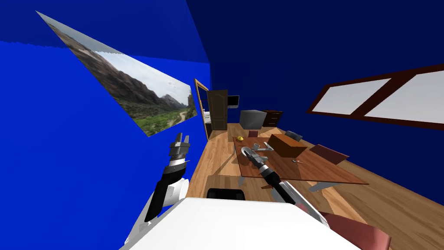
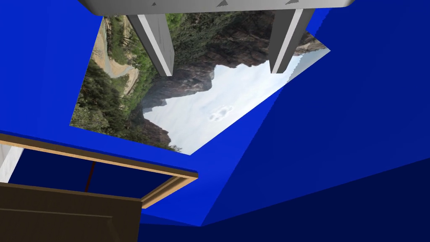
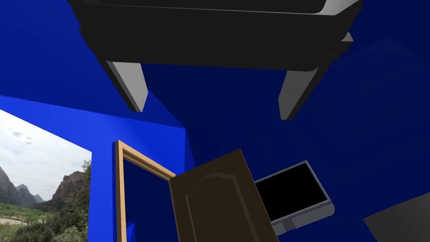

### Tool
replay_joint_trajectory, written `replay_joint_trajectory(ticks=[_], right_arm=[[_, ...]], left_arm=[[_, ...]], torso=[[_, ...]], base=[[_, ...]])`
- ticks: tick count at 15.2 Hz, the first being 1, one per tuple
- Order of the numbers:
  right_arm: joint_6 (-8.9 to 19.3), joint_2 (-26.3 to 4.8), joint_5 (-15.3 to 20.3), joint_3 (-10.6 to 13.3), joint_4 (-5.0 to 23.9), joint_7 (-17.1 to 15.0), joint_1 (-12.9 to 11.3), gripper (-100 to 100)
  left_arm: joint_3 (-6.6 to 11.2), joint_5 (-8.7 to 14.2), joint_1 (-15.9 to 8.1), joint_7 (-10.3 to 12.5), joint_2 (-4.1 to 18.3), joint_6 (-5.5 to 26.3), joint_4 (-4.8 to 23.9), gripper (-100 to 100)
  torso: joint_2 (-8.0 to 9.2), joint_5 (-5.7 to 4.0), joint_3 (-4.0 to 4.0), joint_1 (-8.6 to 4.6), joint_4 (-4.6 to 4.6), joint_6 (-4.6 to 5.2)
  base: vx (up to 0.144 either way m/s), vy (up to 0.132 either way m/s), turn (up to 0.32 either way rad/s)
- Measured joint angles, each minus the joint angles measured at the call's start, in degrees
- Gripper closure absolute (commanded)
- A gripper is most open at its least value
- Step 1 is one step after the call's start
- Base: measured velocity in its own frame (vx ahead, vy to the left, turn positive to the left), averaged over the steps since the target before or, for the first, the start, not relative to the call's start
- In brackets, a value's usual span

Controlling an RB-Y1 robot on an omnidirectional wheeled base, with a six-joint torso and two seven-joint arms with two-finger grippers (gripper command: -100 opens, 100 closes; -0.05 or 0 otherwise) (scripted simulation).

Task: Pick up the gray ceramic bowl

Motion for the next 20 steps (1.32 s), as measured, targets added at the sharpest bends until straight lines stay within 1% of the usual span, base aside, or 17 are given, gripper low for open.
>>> replay_joint_trajectory(ticks=[1,4,7,10,13,14,16,18,20], right_arm=[[-0.2,-0.2,0.3,0.1,1.2,0.6,0.0,-100],[0.0,-1.1,2.8,1.6,4.8,3.1,-0.7,-100],[0.4,-3.0,4.3,2.4,8.2,4.5,-1.4,-100],[0.5,-4.5,6.5,3.6,12.0,6.8,-1.8,-100],[0.5,-5.3,8.2,4.5,15.8,8.7,-2.5,-100],[0.9,-6.0,9.1,5.1,16.5,9.5,-2.4,-100],[0.9,-6.2,10.2,5.6,19.3,11.0,-3.0,-100],[1.3,-7.5,11.4,6.4,20.7,12.1,-2.7,-100],[1.2,-8.0,12.4,6.8,22.9,13.1,-3.3,-100]], left_arm=[[0.00,0.0,0.0,0.0,0.0,0.0,0.0,0],[0.00,0.0,0.0,0.0,0.0,0.0,0.0,0],[0.01,0.0,0.0,0.0,0.0,0.0,0.0,0],[0.01,0.0,0.0,0.0,0.0,0.0,0.0,0],[0.01,0.0,0.0,0.0,0.0,0.0,0.0,0],[0.01,0.0,0.0,0.0,0.0,0.0,0.0,0],[0.01,0.0,0.0,0.0,0.0,0.0,0.0,0],[0.01,0.0,0.0,0.0,0.0,0.0,0.0,0],[0.01,0.0,0.0,0.0,0.0,0.0,0.0,0]], torso=[[0.04,-0.01,0.02,-0.11,0.01,0.01],[0.02,-0.03,0.01,-0.13,0.01,-0.02],[0.00,-0.05,0.01,-0.24,0.01,0.00],[-0.08,-0.04,-0.04,-0.20,-0.01,0.00],[-0.09,-0.05,-0.05,-0.26,-0.01,0.01],[-0.13,-0.05,-0.07,-0.27,-0.02,0.00],[-0.12,-0.06,-0.07,-0.34,-0.03,0.01],[-0.15,-0.07,-0.08,-0.39,-0.03,0.01],[-0.11,-0.09,-0.06,-0.46,-0.02,0.00]], base=[[0.041,0.086,0.043],[0.048,0.098,0.063],[0.050,0.068,0.036],[0.069,0.079,0.046],[0.080,0.068,0.056],[0.095,0.062,0.051],[0.079,0.040,0.030],[0.081,0.026,0.031],[0.082,0.018,0.046]])
